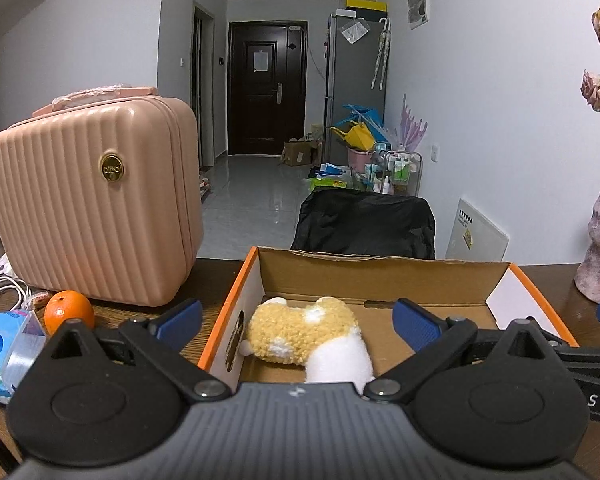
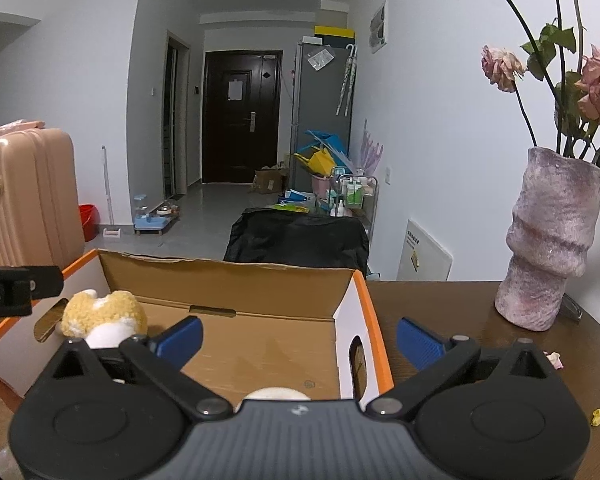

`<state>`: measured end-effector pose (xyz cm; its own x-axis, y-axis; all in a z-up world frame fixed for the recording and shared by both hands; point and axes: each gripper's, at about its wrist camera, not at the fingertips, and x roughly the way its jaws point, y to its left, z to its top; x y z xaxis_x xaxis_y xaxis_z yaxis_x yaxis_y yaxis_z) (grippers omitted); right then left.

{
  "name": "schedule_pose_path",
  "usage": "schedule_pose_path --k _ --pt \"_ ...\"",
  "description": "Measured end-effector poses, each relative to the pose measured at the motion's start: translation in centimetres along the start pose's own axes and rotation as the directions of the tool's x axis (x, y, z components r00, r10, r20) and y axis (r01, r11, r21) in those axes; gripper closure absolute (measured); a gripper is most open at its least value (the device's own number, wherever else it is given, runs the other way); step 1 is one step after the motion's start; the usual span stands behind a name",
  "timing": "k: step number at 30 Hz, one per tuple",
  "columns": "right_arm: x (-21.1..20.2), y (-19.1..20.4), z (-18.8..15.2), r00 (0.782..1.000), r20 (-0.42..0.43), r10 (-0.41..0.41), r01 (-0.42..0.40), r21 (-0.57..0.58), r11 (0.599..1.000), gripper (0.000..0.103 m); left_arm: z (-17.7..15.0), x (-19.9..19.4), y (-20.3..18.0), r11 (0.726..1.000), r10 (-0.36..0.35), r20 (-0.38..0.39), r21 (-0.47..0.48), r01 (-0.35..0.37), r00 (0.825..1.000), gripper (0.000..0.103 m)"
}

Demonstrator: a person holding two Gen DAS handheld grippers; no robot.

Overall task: Organize soft objects
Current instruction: 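Open the left tool to drop the plush toy while the right tool drops the sponge into the box, then withdraw both tools from the box back toward the table items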

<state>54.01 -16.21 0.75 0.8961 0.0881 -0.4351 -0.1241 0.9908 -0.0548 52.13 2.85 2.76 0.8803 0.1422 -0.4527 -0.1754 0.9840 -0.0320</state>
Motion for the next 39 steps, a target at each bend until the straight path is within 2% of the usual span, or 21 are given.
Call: schedule_pose_path --k 21,32,39 --pt "-5.9 -1.4 0.1 0.995 0.092 0.040 -0.040 -0.006 0.999 0.000 -0.4 -7.3 2.4 0.999 -0.002 0.111 -0.037 0.006 0.994 0.000" --pt "-10.6 -0.8 -2.0 0.988 0.132 0.083 -0.074 -0.072 0.995 0.000 -2.8 -12.0 3.7 1.000 0.007 0.155 -0.001 -0.007 0.988 0.000" --pt "-13.3 -0.7 -3.9 0.986 0.129 0.104 -0.092 -0.090 0.992 0.000 -4.8 -14.6 4.5 1.000 -0.013 0.156 0.010 0.011 0.988 0.000"
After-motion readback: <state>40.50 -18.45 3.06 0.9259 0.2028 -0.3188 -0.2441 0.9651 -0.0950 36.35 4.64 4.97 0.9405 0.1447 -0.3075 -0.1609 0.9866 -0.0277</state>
